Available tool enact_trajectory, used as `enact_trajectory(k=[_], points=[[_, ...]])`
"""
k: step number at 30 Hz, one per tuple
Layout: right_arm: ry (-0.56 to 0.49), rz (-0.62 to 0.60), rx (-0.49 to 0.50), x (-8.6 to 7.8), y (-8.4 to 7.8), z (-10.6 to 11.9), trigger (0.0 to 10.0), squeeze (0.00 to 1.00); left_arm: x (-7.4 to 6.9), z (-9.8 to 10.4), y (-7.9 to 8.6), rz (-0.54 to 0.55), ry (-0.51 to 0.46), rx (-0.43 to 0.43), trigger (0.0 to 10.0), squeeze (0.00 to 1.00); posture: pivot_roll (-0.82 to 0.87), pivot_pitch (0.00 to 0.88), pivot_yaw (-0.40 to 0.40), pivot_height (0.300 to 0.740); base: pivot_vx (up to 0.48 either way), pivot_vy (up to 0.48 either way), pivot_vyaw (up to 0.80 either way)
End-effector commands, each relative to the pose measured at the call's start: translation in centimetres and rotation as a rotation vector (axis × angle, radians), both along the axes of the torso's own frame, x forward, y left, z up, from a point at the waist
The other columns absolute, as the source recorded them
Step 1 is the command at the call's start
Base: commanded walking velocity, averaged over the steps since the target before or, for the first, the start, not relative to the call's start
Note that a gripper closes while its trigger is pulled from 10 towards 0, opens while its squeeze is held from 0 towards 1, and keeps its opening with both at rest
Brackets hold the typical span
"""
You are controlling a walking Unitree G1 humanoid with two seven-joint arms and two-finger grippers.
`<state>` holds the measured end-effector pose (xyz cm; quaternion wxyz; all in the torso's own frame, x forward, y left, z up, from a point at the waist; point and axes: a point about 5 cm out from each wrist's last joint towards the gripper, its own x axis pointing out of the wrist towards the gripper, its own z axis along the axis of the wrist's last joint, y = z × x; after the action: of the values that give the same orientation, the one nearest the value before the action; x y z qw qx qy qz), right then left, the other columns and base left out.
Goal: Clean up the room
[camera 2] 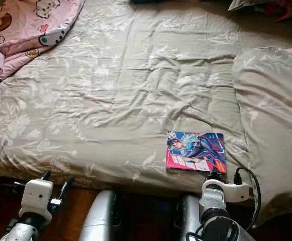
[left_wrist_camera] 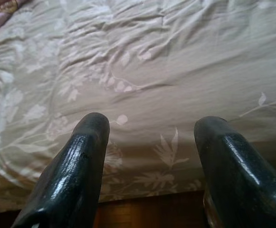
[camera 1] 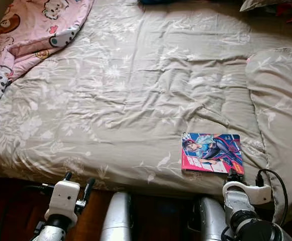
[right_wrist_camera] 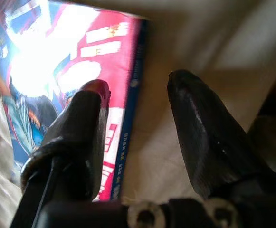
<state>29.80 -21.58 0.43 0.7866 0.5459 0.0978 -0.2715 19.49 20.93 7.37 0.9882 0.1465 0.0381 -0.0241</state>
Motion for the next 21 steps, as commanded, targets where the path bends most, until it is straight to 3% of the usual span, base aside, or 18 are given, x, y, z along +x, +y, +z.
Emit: enact_trajectory(k=[1,4,9,11,12,13,15,17,21], points=[[-0.004,0.078,-0.091,-0.1,0.4,-0.1,10.0,0.0,-0.6,-1.2,0.3,0.02,0.044,0.017,10.0,0.0,0.16,0.318,0.076,0.633,0.0,0.0,0.0],[-0.088,0.144,-0.184,-0.1,0.8,0.3,10.0,0.0,-0.4,-1.8,0.1,0.026,0.051,0.006,10.0,0.0,0.12,0.306,0.059,0.633,0.0,0.0,0.0],[-0.079,0.079,-0.209,-3.3,-0.2,-1.6,10.0,0.0,0.2,-3.0,-0.5,0.028,0.065,-0.014,10.0,0.0,0.05,0.28,0.035,0.633,0.0,0.0,0.0],[-0.026,0.15,-0.35,-5.5,-0.3,-2.7,10.0,0.0,0.8,-4.0,-0.6,0.05,0.083,-0.04,10.0,0.0,0.02,0.257,0.025,0.633,0.0,0.0,0.0],[-0.026,0.15,-0.35,-5.5,-0.3,-2.7,10.0,0.0,0.8,-4.0,-0.6,0.05,0.083,-0.04,10.0,0.0,0.02,0.257,0.025,0.633,0.0,0.0,0.0],[-0.003,0.206,-0.418,-5.9,-0.1,-2.9,10.0,0.0,1.0,-4.4,-0.6,0.073,0.092,-0.064,10.0,0.0,0.0,0.251,0.022,0.633,0.0,0.0,0.0],[0.034,0.319,-0.499,-6.2,0.6,-3.4,10.0,0.0,1.3,-5.1,-0.4,0.124,0.117,-0.122,10.0,0.0,-0.02,0.238,0.02,0.633,0.0,0.0,0.0],[0.028,0.449,-0.565,-5.8,1.8,-3.3,10.0,0.0,1.9,-6.2,-0.1,0.23,0.147,-0.262,10.0,0.0,-0.04,0.212,0.013,0.633,0.0,0.0,0.0],[-0.048,0.53,-0.632,-4.0,2.6,-1.9,10.0,0.0,2.6,-6.7,-0.4,0.23,0.158,-0.268,10.0,0.0,-0.05,0.183,-0.001,0.638,0.0,0.0,0.0]])
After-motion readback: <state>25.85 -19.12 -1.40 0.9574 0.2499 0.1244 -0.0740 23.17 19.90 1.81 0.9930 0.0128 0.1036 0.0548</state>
